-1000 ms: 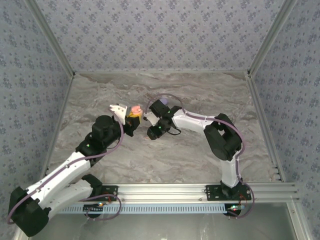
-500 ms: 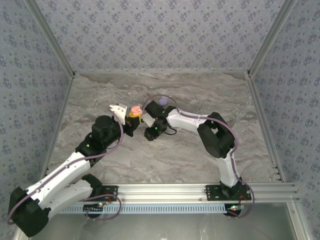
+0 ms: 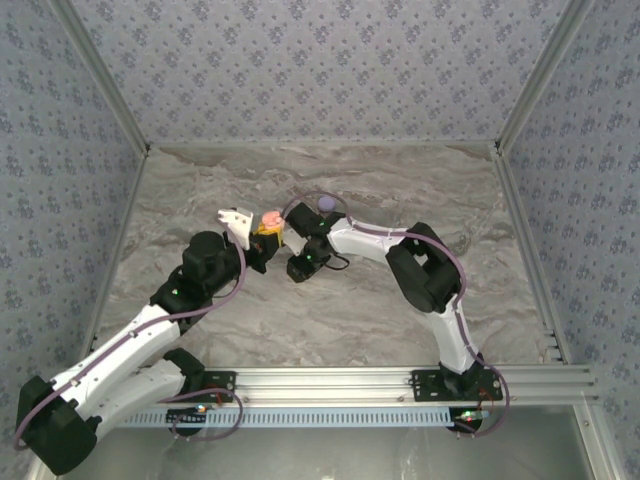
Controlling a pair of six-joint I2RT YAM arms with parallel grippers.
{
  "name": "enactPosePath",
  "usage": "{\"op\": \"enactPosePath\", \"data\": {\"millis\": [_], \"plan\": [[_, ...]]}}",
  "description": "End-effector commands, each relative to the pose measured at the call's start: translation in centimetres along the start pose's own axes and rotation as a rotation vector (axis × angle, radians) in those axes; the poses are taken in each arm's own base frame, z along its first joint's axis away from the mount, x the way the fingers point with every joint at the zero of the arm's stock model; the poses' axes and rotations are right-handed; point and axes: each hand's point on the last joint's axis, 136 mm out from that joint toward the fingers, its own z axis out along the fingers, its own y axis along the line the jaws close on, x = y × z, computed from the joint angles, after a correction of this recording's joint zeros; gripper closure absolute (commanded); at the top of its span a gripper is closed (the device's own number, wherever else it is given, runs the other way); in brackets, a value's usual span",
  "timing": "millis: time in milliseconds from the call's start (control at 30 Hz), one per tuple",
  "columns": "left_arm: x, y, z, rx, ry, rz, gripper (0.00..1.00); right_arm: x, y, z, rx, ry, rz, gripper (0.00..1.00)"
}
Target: Insert wireless bluetooth earbuds into charging case
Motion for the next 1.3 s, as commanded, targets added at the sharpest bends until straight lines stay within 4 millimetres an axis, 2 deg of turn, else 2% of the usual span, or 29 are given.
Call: {"op": "enactPosePath", "data": {"millis": [0,367,500,800,1033,1133,1200,1233,1267], "plan": [[-0.5,0.3,-0.4,-0.015,-0.025,0.004,0.83,0.6,0.1,0.8,0.007,0.044,-0.025,0.72],[-0.5,0.4,-0.5,-0.017,-0.031,0.0,0.83,2.5,-0.3,2.0,0.06,0.097,-0.04,0.74],[-0.5,0.4,-0.5,-0.019,-0.03,-0.001,0.83,3.3,-1.1,2.0,0.112,0.111,-0.033,0.78],[-0.6,0.4,-0.5,-0.017,-0.035,-0.002,0.83,3.6,-4.4,-1.1,0.238,0.012,0.087,0.84],[-0.8,0.2,-0.2,-0.009,-0.034,-0.003,0.83,5.2,-6.9,-3.3,0.286,-0.025,0.201,0.85],[-0.9,0.1,-0.1,-0.004,-0.035,-0.005,0.83,5.9,-7.3,-3.8,0.283,-0.031,0.222,0.85],[-0.9,0.1,-0.1,-0.003,-0.035,-0.004,0.83,5.3,-6.8,-4.3,0.253,-0.06,0.208,0.84],[-0.9,0.1,0.0,-0.001,-0.035,-0.004,0.83,6.3,-6.3,-3.8,0.229,-0.041,0.202,0.84],[-0.9,0.1,-0.1,-0.002,-0.036,-0.004,0.83,6.1,-5.9,-3.9,0.206,-0.047,0.194,0.82]]}}
